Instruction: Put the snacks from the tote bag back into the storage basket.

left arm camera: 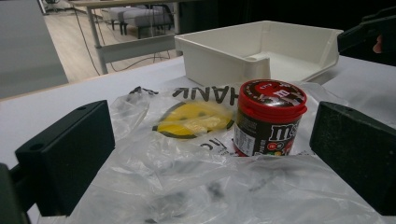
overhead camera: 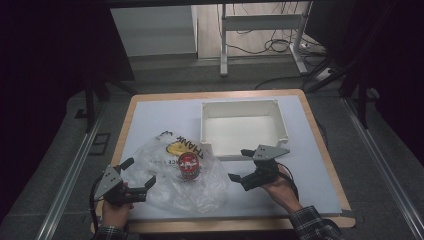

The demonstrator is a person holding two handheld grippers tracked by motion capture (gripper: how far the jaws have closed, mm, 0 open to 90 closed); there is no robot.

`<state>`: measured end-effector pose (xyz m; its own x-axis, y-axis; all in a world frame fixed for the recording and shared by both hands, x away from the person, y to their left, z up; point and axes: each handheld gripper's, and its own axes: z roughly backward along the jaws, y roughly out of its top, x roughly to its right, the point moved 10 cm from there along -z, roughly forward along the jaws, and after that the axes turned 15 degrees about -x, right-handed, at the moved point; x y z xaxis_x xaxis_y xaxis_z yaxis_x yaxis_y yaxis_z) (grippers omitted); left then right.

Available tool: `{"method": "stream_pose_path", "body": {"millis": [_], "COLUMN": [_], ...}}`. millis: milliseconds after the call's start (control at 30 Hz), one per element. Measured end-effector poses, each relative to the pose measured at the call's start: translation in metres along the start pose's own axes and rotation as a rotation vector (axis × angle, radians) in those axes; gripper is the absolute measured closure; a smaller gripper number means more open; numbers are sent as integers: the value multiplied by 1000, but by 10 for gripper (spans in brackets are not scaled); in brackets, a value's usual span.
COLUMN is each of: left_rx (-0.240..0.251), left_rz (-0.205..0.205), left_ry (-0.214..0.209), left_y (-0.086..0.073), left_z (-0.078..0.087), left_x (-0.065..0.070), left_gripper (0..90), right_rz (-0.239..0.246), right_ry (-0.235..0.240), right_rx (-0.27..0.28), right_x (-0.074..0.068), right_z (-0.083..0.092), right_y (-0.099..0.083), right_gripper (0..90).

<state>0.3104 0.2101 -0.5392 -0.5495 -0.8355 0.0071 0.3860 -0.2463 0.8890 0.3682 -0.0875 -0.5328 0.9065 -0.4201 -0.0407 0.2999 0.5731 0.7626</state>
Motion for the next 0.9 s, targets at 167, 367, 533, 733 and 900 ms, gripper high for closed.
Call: {"method": "stream_pose_path", "body": {"millis": [167,367,533,733,900], "left_rx": [4,6,4,5,5], "left_rz": [0,-1,-3,-5,-5], "left_ry": [1,0,-2,-4,-1], "left_y": [0,1,0,1,1], "left_z": [0,0,0,0,1], "left_x": [0,0,1,1,1], "left_gripper": [0,0,0,0,0], "right_rz": [8,8,20,25,32], "right_ry": [7,24,30,46,56], "right_rx": [-1,-4,4,-7,-18], "right_x": [-2,-4,-6,-8,-12], "right_z": [-6,-12,-17,-25,-32], "right_y": [5,11,18,20,22], "right_gripper": [21,22,23,23,22]}}
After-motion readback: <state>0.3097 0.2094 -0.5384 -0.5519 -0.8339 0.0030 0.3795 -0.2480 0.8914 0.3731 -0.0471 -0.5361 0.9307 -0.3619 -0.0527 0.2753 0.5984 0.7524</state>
